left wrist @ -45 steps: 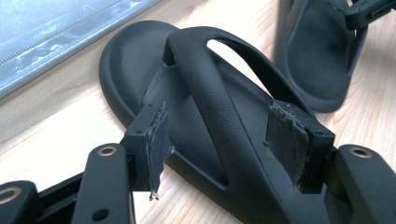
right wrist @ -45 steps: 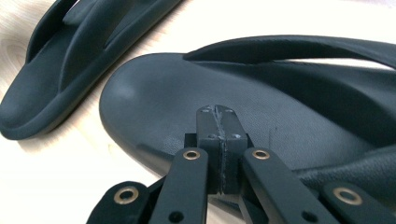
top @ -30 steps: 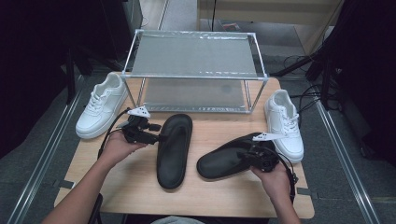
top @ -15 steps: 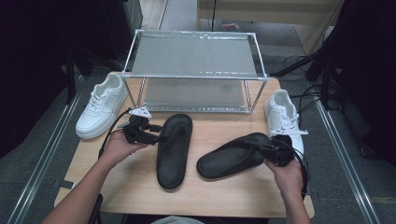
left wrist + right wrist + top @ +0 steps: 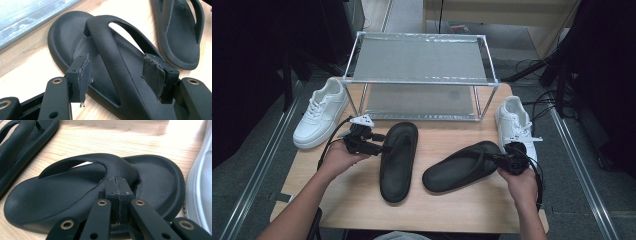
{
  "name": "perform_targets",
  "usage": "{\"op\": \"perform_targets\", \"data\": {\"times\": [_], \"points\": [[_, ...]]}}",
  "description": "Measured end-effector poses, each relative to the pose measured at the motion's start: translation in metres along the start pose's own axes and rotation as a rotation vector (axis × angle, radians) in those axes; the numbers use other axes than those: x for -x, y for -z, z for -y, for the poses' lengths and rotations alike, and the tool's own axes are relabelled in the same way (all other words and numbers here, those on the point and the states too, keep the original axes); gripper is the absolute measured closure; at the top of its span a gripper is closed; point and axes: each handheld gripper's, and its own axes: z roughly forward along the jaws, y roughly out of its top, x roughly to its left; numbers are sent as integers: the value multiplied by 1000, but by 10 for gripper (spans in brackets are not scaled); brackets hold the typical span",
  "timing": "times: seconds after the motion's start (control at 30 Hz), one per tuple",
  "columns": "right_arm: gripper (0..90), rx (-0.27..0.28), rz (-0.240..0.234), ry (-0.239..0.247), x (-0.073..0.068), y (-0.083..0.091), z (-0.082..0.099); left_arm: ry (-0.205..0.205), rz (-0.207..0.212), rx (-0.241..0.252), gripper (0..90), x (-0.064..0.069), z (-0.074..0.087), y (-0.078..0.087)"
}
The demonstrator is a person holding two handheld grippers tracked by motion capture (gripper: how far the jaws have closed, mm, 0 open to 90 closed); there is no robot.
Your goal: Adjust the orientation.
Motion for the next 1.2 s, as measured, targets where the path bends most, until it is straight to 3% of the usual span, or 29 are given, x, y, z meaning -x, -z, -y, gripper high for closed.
{"op": "perform_targets", "data": {"times": [0.73,1.2], "points": [[900,-24,-56,79,-20,-30,-23,34,-39,3,391,2,22,17],[900,-69,-72,166,-44,-56,-38,65,-67,6,391,5,40,29]]}}
